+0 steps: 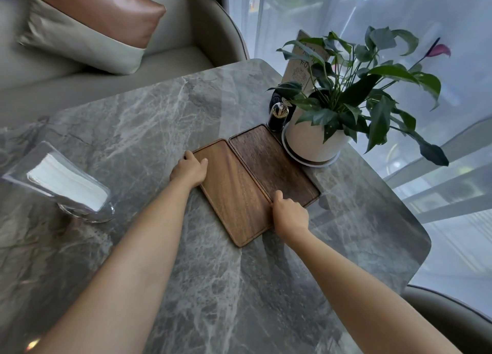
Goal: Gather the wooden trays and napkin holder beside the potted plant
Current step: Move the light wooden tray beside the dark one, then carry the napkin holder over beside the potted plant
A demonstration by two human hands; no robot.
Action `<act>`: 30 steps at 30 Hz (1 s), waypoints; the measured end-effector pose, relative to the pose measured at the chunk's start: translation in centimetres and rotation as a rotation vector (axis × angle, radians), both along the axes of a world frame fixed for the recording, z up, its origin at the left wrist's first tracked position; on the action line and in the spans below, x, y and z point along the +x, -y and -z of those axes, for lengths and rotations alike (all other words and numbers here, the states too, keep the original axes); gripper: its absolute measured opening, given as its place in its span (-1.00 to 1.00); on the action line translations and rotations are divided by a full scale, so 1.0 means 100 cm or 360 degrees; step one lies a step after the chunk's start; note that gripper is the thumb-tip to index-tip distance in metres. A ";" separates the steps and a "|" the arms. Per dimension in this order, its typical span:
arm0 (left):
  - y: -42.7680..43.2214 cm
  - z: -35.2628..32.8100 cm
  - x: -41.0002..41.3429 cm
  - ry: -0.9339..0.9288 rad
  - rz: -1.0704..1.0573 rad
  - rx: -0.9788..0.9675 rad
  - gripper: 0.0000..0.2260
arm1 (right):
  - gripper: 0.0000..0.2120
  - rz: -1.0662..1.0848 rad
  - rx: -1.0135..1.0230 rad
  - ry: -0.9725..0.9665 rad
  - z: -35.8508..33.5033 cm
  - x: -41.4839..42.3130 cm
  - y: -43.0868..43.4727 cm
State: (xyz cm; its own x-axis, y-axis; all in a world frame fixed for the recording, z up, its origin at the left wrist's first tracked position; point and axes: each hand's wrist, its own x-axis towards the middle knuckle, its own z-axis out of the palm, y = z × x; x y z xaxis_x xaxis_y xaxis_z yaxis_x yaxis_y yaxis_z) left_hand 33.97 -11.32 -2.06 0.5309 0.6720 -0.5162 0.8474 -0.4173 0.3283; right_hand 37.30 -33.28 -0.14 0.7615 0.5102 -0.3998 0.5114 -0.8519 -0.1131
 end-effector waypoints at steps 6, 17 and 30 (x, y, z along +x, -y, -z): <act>0.002 -0.012 -0.008 -0.0031 0.0088 -0.0062 -0.40 | -0.65 -0.0003 -0.0037 0.0026 -0.005 -0.001 -0.003; -0.031 -0.105 -0.059 0.0230 0.0534 0.0568 -0.41 | -0.55 -0.0115 0.0504 0.0079 -0.060 -0.019 -0.077; -0.139 -0.159 -0.208 0.0189 0.0393 0.0717 -0.42 | -0.14 -0.0733 0.0717 -0.0102 -0.101 -0.122 -0.201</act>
